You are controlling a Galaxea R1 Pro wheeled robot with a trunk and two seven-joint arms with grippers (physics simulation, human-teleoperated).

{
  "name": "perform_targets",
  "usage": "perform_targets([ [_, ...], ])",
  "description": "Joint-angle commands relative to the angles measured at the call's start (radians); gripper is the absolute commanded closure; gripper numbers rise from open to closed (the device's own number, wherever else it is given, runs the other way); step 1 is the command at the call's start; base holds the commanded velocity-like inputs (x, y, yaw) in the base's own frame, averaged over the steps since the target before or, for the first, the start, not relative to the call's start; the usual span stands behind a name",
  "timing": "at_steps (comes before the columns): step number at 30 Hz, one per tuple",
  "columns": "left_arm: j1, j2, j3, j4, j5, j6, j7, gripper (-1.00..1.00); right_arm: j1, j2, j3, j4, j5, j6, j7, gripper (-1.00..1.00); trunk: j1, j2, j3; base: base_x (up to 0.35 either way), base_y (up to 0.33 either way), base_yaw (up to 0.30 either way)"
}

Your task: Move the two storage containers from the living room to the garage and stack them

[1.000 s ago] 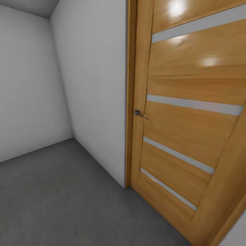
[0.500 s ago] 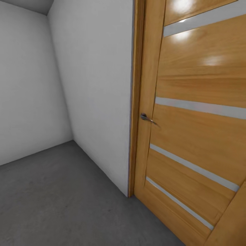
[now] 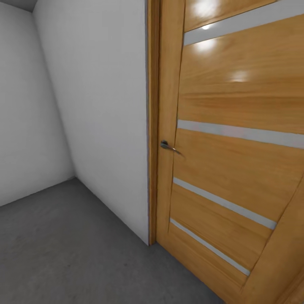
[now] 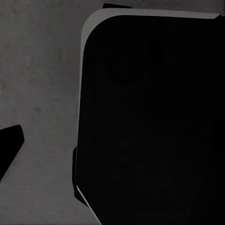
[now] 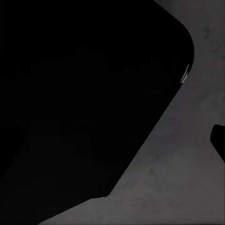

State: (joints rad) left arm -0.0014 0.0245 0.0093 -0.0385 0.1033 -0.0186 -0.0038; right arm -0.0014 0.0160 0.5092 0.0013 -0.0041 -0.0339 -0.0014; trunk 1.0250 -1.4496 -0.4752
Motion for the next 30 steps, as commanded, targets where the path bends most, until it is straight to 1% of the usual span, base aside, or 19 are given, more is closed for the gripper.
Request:
perform_targets([
  [1, 0.000, 0.000, 0.000, 0.000, 0.010, -0.002, -0.001, -1.00, 0.000, 0.000, 0.002, 0.000, -0.001, -0.003, 0.000, -1.00, 0.000, 0.000, -0.001, 0.000, 0.000, -0.249],
  [14, 0.000, -0.001, 0.000, 0.000, 0.010, -0.001, 0.000, -1.00, 0.000, -0.001, 0.002, 0.000, -0.001, -0.003, 0.000, -1.00, 0.000, 0.000, -0.001, 0.006, 0.004, -0.250],
  [30, 0.000, -0.001, 0.000, 0.000, 0.010, -0.001, 0.000, -1.00, 0.000, 0.000, 0.002, 0.000, -0.001, -0.003, 0.000, -1.00, 0.000, 0.000, -0.001, 0.223, 0.194, -0.249],
])
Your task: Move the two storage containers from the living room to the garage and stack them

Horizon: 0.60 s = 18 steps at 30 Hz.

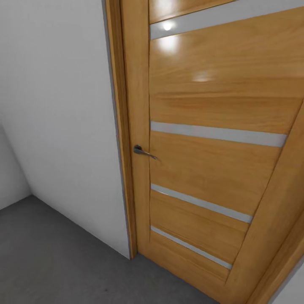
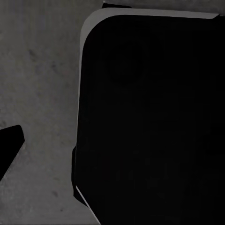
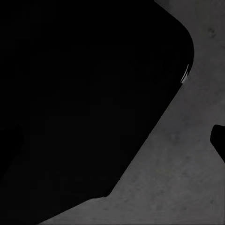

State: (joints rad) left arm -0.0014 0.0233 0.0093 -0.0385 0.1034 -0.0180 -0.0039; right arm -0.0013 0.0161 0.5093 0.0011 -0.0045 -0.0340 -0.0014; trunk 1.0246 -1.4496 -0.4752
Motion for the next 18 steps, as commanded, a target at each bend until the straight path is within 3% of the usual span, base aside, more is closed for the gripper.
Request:
perform_targets([
  [1, 0.000, 0.000, 0.000, 0.000, 0.010, -0.002, 0.000, -1.00, 0.000, 0.000, 0.001, 0.000, -0.001, -0.003, 0.000, -1.00, 0.000, 0.000, -0.001, 0.224, 0.185, -0.249],
  [7, 0.000, 0.000, 0.000, 0.000, 0.010, -0.002, 0.000, -1.00, 0.000, 0.000, 0.001, 0.000, -0.001, -0.003, 0.000, -1.00, 0.000, 0.000, -0.001, 0.141, 0.084, -0.249],
  [18, 0.000, 0.000, 0.000, 0.000, 0.010, -0.002, 0.000, -1.00, 0.000, -0.001, 0.001, 0.000, 0.000, -0.003, 0.000, -1.00, 0.000, 0.000, -0.001, 0.011, 0.005, -0.249],
])
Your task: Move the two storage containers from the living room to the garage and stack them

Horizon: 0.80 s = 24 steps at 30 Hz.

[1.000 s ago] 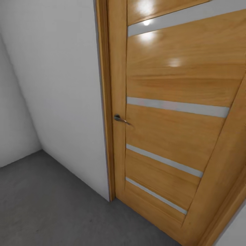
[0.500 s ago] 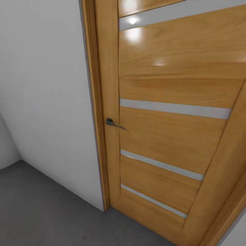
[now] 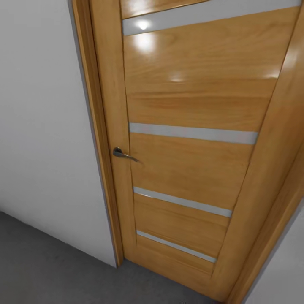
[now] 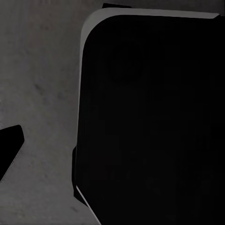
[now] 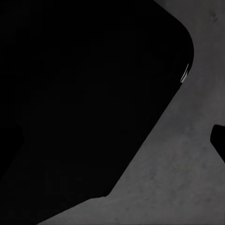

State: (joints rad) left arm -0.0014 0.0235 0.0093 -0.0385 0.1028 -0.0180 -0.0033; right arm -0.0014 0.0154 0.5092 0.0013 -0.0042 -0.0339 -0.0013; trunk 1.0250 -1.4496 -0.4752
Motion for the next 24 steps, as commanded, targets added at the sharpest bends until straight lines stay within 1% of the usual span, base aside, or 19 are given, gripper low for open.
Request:
perform_targets([
  [1, 0.000, 0.000, 0.000, 0.000, 0.010, -0.002, 0.000, -1.00, 0.000, 0.000, 0.002, 0.000, 0.000, -0.003, 0.000, -1.00, 0.000, 0.000, -0.001, 0.000, 0.000, -0.249],
  [7, 0.000, 0.000, 0.000, 0.000, 0.011, -0.002, 0.000, -1.00, 0.000, 0.000, 0.002, 0.000, 0.000, -0.003, 0.000, -1.00, 0.000, 0.000, -0.001, 0.001, 0.001, -0.248],
  [10, 0.000, 0.000, 0.000, 0.000, 0.010, -0.002, -0.001, -1.00, 0.000, 0.000, 0.002, 0.000, 0.000, -0.003, 0.000, -1.00, 0.000, 0.000, -0.001, 0.077, 0.070, -0.163],
  [24, 0.000, 0.000, 0.000, 0.000, 0.009, -0.002, -0.001, -1.00, 0.000, 0.000, 0.002, 0.000, -0.001, -0.003, 0.000, -1.00, 0.000, 0.000, -0.001, 0.230, 0.216, -0.010],
])
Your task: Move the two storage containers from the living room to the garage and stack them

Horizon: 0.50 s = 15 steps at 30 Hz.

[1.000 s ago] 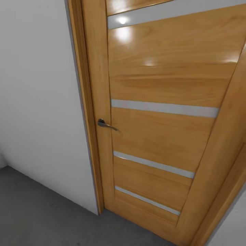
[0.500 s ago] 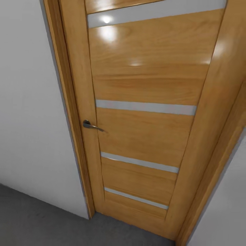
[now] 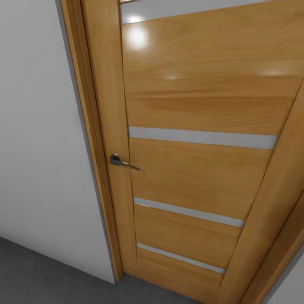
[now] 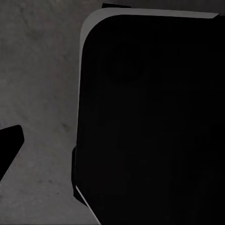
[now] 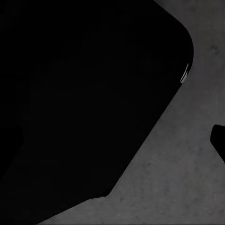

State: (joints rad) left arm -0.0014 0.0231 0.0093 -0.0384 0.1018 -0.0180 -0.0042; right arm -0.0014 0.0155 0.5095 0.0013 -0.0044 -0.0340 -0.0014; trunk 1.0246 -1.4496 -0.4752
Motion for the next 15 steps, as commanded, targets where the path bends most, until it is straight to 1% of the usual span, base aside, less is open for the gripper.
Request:
perform_targets([
  [1, 0.000, 0.000, 0.000, 0.000, 0.010, -0.002, 0.000, -1.00, 0.000, 0.000, 0.001, 0.000, 0.000, -0.003, 0.000, -1.00, 0.000, 0.000, -0.001, 0.229, 0.243, 0.000],
  [5, 0.000, 0.000, 0.000, 0.000, 0.010, -0.002, 0.000, -1.00, 0.000, 0.000, 0.001, 0.000, -0.001, -0.004, 0.000, -1.00, 0.000, 0.000, -0.001, 0.219, 0.230, 0.000],
  [8, 0.000, 0.000, 0.000, 0.000, 0.010, -0.002, 0.000, -1.00, 0.000, 0.000, 0.001, 0.000, -0.002, -0.004, 0.000, -1.00, 0.000, 0.000, -0.001, 0.106, 0.084, -0.027],
  [11, 0.000, 0.000, 0.000, 0.000, 0.010, -0.003, 0.000, -1.00, 0.000, 0.001, 0.001, 0.000, -0.002, -0.003, 0.000, -1.00, 0.000, 0.000, -0.001, 0.030, 0.023, -0.151],
  [15, 0.000, 0.000, 0.000, 0.000, 0.010, -0.003, 0.000, -1.00, 0.000, 0.001, 0.001, 0.000, -0.003, -0.002, 0.002, -1.00, 0.000, 0.000, -0.001, 0.008, 0.006, -0.218],
])
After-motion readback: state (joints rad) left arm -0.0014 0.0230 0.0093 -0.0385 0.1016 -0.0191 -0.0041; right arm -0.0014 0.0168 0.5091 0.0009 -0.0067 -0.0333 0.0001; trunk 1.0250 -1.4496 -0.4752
